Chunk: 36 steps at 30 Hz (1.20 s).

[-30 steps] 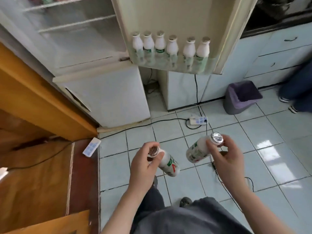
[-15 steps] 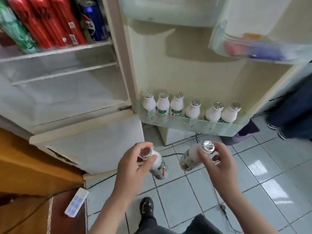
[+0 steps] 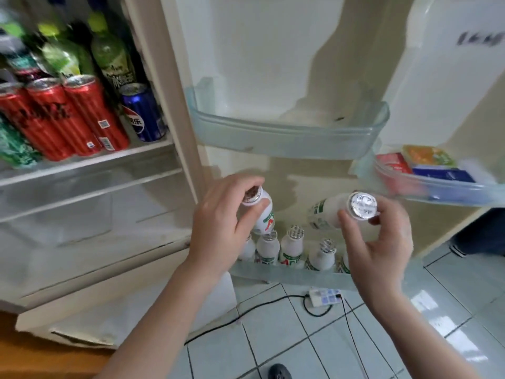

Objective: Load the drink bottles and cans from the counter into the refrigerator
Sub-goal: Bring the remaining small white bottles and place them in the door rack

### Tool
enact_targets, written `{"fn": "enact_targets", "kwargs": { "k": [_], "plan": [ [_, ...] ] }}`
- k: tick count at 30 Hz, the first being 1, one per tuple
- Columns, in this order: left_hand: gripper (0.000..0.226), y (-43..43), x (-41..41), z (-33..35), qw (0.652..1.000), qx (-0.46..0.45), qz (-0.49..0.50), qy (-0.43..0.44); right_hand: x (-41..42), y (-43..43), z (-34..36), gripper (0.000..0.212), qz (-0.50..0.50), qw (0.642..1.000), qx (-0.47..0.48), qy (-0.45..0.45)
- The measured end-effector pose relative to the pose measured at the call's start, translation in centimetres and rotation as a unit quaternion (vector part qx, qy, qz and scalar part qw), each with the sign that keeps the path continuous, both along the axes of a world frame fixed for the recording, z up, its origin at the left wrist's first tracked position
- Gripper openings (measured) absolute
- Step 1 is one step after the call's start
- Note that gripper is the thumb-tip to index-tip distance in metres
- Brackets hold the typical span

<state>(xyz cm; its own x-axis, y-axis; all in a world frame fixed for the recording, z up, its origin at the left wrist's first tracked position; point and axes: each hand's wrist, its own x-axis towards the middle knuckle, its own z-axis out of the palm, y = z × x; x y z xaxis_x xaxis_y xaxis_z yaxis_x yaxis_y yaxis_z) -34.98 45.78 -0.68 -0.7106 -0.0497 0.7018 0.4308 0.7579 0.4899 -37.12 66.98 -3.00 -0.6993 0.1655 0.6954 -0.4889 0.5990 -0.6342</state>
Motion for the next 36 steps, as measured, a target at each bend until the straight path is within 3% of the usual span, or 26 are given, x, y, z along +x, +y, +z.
{"fn": "enact_targets", "kwargs": {
  "k": [4,10,17,24,30,34,36],
  "plan": [
    [0.022,0.3,-2.4,-1.9,0.998,-0.053,0.018,0.006,-1.7,0.3,-1.5,0.037,-0.008,0.997,0.079,0.009],
    [0.023,0.3,-4.5,-4.6,0.989,-0.107,0.040,-0.095,-4.1,0.8,-3.2,0.044,0.008,0.988,0.129,-0.080],
    [0.029,-0.3,-5.8,-7.7,0.961,-0.095,-0.004,-0.258,-6.4,0.9,-5.4,0.037,0.071,0.953,0.174,-0.236],
    [0.039,-0.2,-5.8,-9.6,0.951,-0.054,0.007,-0.303,-7.4,1.2,-6.0,0.032,0.087,0.937,0.163,-0.297],
    [0.030,0.0,-4.1,-9.2,0.970,-0.005,0.012,-0.245,-7.9,1.4,-6.5,0.029,0.095,0.904,0.207,-0.362],
    [0.021,-0.4,-2.1,-7.4,0.995,0.023,0.079,-0.049,-8.1,1.4,-6.5,0.029,0.105,0.896,0.201,-0.383],
    [0.020,-0.9,-1.6,-7.0,0.988,0.032,0.144,0.051,-8.3,1.3,-6.5,0.032,0.107,0.887,0.206,-0.400]
  ]
}}
